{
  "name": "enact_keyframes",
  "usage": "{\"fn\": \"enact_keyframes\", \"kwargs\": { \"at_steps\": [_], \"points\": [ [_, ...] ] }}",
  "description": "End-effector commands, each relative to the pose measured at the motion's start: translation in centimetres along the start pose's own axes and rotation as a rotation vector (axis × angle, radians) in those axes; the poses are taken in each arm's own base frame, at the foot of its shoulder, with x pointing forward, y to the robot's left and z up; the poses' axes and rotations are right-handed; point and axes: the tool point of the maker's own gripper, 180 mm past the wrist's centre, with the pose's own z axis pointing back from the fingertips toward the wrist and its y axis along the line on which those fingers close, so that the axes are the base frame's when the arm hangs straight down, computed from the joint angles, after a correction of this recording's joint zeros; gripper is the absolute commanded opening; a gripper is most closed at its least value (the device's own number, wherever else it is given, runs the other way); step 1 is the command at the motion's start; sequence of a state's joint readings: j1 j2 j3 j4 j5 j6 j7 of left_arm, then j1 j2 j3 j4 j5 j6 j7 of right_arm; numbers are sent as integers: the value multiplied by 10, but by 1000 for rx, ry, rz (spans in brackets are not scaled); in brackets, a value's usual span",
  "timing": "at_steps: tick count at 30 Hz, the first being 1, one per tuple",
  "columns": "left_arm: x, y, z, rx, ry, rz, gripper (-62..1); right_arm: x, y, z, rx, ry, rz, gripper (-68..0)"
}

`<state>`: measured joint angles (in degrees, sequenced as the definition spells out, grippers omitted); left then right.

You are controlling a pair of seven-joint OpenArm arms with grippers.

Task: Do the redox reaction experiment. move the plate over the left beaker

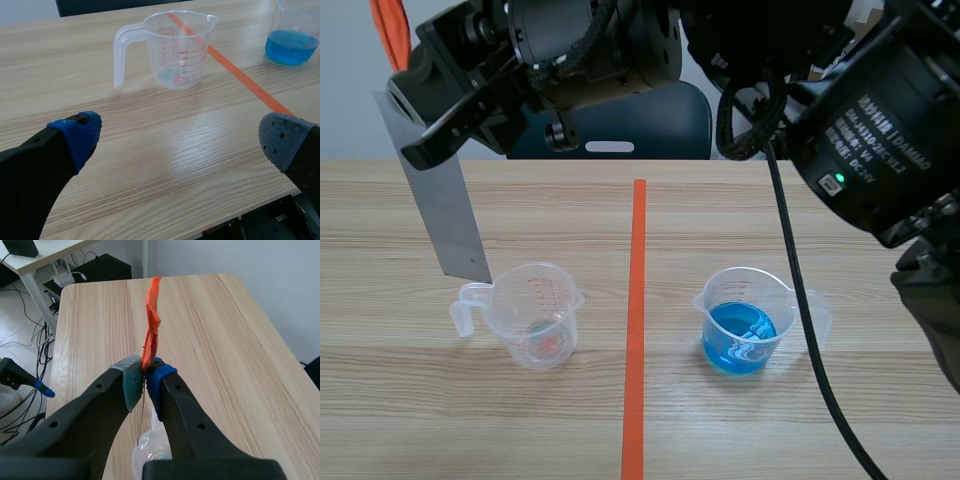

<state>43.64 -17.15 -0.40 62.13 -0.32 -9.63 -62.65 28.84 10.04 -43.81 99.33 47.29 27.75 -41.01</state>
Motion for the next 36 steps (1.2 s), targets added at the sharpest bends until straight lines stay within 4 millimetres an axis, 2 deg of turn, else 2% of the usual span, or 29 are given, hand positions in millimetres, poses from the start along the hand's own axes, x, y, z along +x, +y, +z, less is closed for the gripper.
{"fn": "enact_keyframes", "kwargs": {
  "at_steps": [1,8,19,25,36],
  "points": [
    [13,-1,-3,3,-62,9,14,11,-9,4,-29,-25,22,-669],
    [21,-2,-2,-1,-103,7,14,15,-20,7,-74,-36,31,-669],
    [28,-9,5,-39,-161,-6,14,13,-21,8,-78,-28,32,-669],
    [25,-8,12,-31,-160,0,14,13,-21,8,-78,-28,32,-669],
    [25,-8,13,-30,-160,0,14,13,-21,8,-78,-28,32,-669]
  ]
}}
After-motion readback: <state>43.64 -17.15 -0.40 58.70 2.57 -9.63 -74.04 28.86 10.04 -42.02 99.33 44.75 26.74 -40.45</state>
